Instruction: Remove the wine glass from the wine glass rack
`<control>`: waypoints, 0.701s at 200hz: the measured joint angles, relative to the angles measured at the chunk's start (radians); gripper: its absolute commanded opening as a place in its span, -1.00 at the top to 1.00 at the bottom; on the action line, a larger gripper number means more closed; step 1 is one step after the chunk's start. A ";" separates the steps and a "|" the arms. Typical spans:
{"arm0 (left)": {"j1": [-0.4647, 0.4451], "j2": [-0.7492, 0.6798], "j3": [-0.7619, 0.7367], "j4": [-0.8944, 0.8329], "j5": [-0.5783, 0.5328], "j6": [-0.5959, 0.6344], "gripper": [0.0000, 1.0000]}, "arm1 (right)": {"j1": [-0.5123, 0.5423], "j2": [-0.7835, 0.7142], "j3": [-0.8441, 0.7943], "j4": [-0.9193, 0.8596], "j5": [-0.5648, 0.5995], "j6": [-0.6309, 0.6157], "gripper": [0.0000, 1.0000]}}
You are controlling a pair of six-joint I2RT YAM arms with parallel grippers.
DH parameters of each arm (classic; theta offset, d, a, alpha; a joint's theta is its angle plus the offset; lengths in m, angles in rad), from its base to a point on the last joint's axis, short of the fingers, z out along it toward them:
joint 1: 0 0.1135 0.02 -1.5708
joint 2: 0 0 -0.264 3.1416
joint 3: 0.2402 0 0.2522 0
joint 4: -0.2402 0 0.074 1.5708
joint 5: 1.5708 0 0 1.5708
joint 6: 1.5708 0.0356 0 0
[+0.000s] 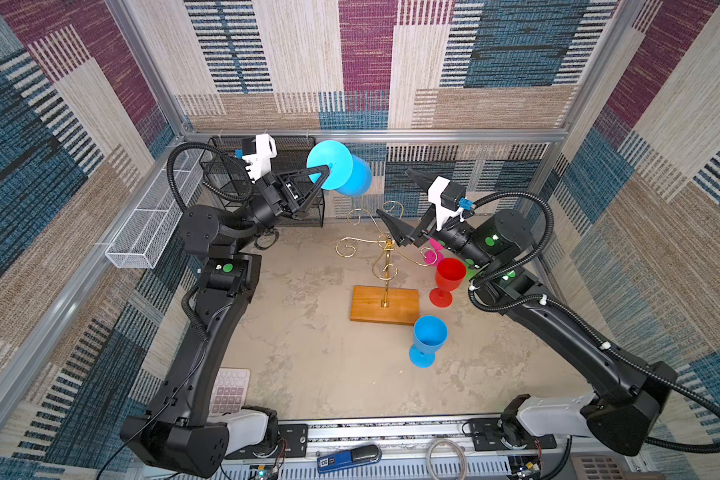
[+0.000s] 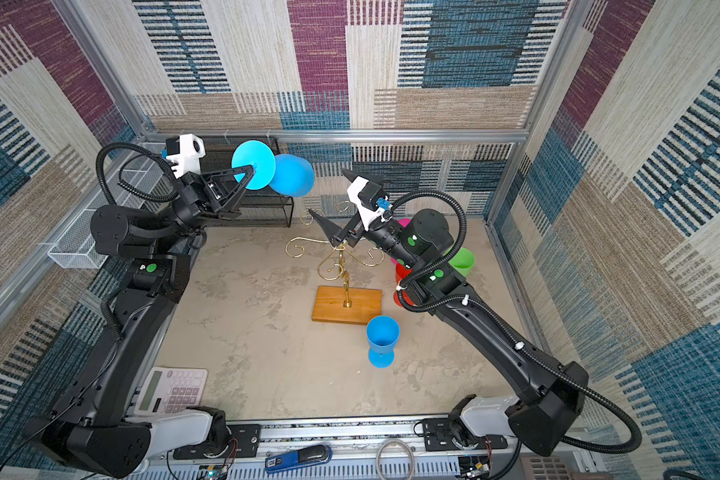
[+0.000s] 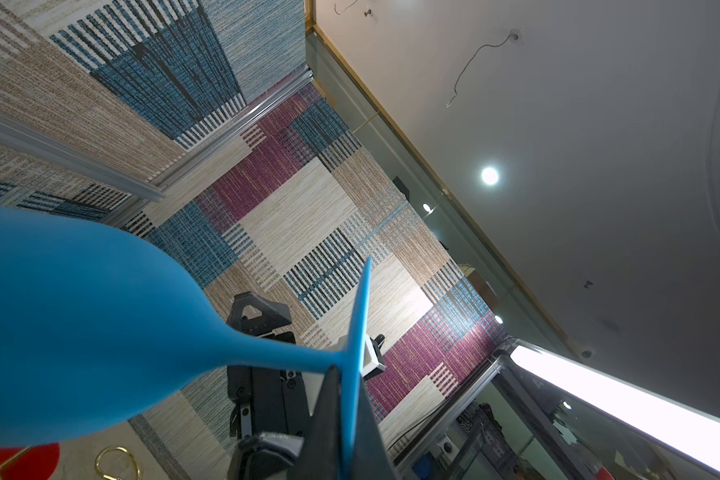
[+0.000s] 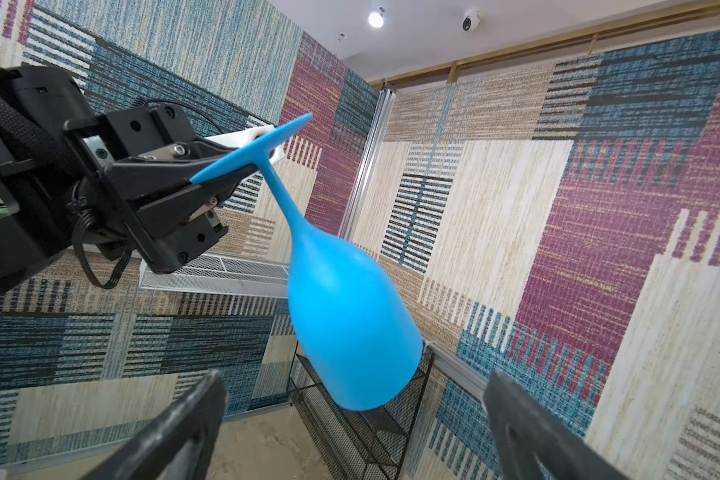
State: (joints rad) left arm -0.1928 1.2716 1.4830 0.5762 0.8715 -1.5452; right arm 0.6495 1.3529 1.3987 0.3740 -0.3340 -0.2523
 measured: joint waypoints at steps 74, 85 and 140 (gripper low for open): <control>0.000 0.009 0.011 -0.042 0.014 -0.066 1.00 | 0.001 0.177 0.157 0.015 -0.093 -0.009 -0.98; 0.000 0.010 0.013 -0.042 0.020 -0.076 1.00 | 0.003 0.201 0.178 0.009 -0.093 -0.005 -0.98; 0.002 0.011 0.014 -0.035 0.022 -0.106 1.00 | 0.013 0.322 0.341 -0.070 -0.105 0.021 -0.99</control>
State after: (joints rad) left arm -0.1913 1.2823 1.4971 0.5415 0.8932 -1.6508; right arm 0.6628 1.6745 1.7397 0.3038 -0.4385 -0.2317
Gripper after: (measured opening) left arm 0.064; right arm 0.993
